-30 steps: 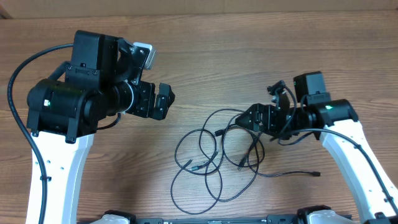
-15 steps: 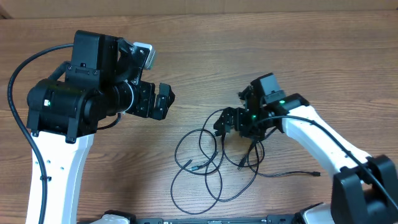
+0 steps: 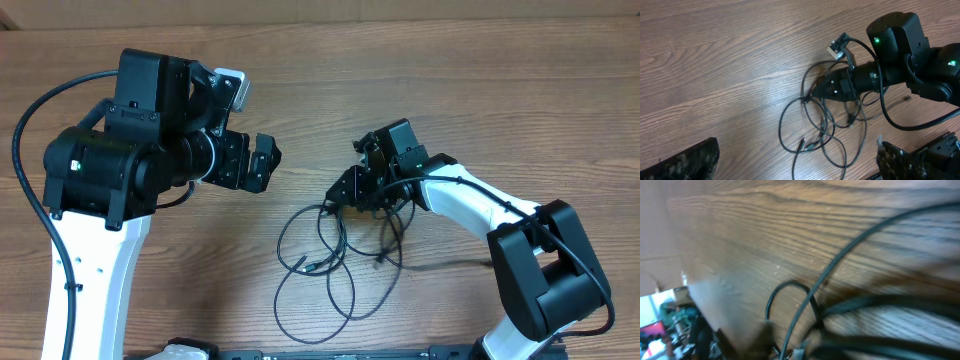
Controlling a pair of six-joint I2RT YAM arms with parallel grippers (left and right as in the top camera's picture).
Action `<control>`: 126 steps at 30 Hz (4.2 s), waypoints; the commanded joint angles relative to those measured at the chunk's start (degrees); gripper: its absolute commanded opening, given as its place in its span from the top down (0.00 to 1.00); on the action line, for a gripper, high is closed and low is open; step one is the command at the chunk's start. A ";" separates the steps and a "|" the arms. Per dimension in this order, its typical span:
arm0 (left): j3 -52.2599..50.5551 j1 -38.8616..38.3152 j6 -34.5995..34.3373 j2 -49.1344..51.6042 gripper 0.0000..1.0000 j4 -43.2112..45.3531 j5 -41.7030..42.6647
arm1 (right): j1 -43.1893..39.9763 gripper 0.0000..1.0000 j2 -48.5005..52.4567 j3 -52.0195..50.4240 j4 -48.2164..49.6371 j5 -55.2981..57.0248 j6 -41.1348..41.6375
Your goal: Untangle cables
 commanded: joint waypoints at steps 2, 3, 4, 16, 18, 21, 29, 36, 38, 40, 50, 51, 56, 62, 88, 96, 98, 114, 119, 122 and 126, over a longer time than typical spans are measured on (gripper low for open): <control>0.63 0.22 1.09 0.22 0.00 0.00 0.44 | 0.11 0.96 -0.50 0.09 -0.72 -3.13 0.13; 0.63 0.22 1.09 0.22 0.00 0.00 0.44 | 0.11 0.96 -0.59 0.11 -0.92 -3.32 0.22; 0.63 0.22 1.09 0.22 0.00 0.00 0.44 | 0.11 0.96 -0.68 0.11 -0.87 -4.28 0.22; 0.63 0.22 1.09 0.22 0.00 0.00 0.44 | -0.02 0.96 -19.17 6.36 -0.68 -9.46 0.92; 0.63 0.22 1.09 0.22 0.00 0.00 0.44 | -0.42 0.96 -21.81 10.47 -1.46 -9.40 1.62; 0.63 0.22 1.09 0.22 0.00 0.00 0.44 | -1.51 0.96 -24.26 17.53 -4.11 -8.26 1.99; 0.63 0.22 1.09 0.24 0.00 0.00 0.44 | -6.14 0.96 -25.90 43.76 -10.78 3.39 2.67; 0.63 0.22 1.09 0.31 0.00 0.00 0.42 | -11.58 0.96 -25.90 58.88 -10.75 13.92 1.42; 0.63 0.22 1.09 0.31 0.00 0.00 0.42 | -12.85 0.96 -26.03 59.32 -10.75 18.10 -0.02; 0.63 0.22 1.09 0.31 0.01 0.00 0.44 | -15.23 0.96 -26.01 59.30 -11.39 23.45 -2.45; 0.63 0.22 1.09 0.33 0.00 0.00 0.44 | -30.82 0.96 -25.27 59.25 -22.10 66.14 -7.10; 0.63 0.22 1.09 0.33 0.00 0.00 0.44 | -32.89 0.96 -25.03 59.25 -22.91 67.67 -8.96; 0.61 0.22 1.09 0.33 0.00 0.00 0.44 | -46.38 0.96 -22.71 59.19 -28.59 70.69 -10.73; 0.61 0.22 1.09 0.37 0.00 0.00 0.42 | -64.67 0.96 -17.00 59.19 -38.91 60.28 3.50; 0.63 0.22 1.09 0.57 0.00 0.00 0.42 | -90.07 0.53 -0.24 56.87 -54.23 39.54 10.62; 0.61 0.22 1.09 0.57 0.00 0.00 0.44 | -90.68 0.00 -0.24 56.87 -55.17 34.47 10.54; 0.61 0.22 1.09 0.57 0.00 0.00 0.44 | -90.18 0.00 -0.24 56.87 -55.10 30.42 4.70; 0.63 0.22 1.09 0.57 0.00 0.00 0.44 | -58.34 0.00 -0.15 54.97 -56.17 16.22 -23.58; 0.61 0.22 1.09 0.57 0.00 0.00 0.44 | -42.05 0.00 -0.15 47.34 -55.01 14.69 -24.11; 0.63 0.22 1.09 0.57 0.00 0.00 0.42 | -31.01 0.00 -0.15 40.65 -54.75 12.57 -24.59; 0.63 0.22 1.09 0.57 0.00 0.00 0.44 | -19.78 0.00 -0.15 31.82 -51.60 12.55 -24.70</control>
